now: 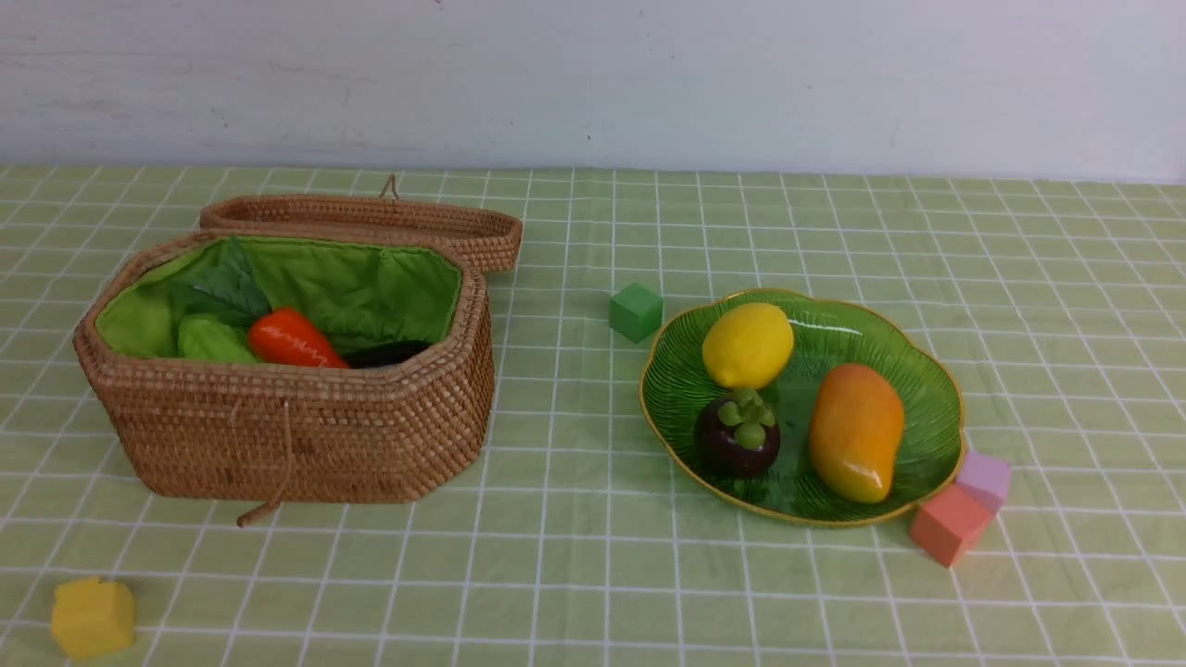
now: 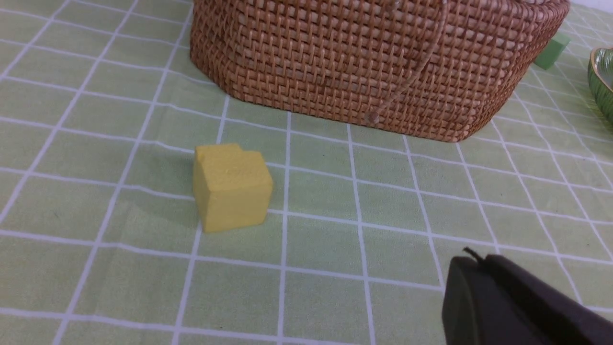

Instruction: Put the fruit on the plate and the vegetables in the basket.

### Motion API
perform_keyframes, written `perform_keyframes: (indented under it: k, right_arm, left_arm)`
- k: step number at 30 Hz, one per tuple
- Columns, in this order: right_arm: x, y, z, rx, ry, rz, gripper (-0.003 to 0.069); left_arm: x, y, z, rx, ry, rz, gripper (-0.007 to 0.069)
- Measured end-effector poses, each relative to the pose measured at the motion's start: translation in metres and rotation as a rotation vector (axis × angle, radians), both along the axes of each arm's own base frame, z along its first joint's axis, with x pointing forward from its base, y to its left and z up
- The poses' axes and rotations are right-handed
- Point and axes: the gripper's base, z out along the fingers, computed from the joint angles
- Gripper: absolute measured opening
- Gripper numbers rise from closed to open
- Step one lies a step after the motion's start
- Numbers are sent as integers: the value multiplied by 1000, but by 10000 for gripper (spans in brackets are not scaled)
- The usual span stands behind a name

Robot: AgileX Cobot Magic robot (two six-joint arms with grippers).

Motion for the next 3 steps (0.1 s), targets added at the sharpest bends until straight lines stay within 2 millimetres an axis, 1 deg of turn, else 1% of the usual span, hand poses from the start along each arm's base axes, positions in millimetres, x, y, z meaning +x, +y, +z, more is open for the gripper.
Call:
perform_keyframes:
  k: [3]
  right_arm:
    - [0,0,0,0,0,0,79]
  left_arm:
    - [0,0,0,0,0,0,-12]
